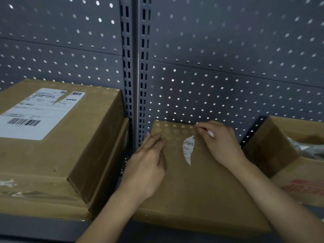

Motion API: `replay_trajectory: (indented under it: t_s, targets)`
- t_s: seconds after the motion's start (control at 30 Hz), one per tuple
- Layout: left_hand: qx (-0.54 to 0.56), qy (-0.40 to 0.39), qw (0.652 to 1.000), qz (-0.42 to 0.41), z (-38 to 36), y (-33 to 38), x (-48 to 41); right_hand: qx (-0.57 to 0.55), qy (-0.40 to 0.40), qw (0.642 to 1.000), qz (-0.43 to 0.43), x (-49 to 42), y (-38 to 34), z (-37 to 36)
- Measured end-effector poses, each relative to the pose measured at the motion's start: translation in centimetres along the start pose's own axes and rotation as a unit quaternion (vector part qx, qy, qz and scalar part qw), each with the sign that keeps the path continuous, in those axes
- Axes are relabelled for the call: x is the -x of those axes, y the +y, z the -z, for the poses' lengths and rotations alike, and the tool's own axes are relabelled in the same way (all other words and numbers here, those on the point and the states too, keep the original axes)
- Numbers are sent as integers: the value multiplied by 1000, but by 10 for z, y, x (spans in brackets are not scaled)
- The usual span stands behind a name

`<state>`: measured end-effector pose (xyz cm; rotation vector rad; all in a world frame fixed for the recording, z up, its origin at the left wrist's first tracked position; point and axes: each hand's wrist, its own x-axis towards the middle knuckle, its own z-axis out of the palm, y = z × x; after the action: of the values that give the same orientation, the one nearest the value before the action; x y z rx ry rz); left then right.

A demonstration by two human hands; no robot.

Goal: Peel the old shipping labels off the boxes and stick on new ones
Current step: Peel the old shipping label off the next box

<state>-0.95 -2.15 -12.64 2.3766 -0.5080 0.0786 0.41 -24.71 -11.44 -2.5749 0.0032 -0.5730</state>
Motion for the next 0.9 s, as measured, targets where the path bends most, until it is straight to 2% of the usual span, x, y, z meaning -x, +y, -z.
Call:
replay_trajectory:
  t_s: [0.23,0.37,0.53,0.9]
  targets:
    - [-4,3,1000,1,1,1,-1,77,-62,995,25,-1,-6,0]
    - [-9,5,1000,-4,1,1,0,104,-73,991,46,-1,-10,1]
    - [-9,7,1000,-2,0,1,-1,201,-76,973,82,-2,-14,0]
    - [-2,0,1000,-1,0,0,-1,258,-134,953,89,-5,-22,2]
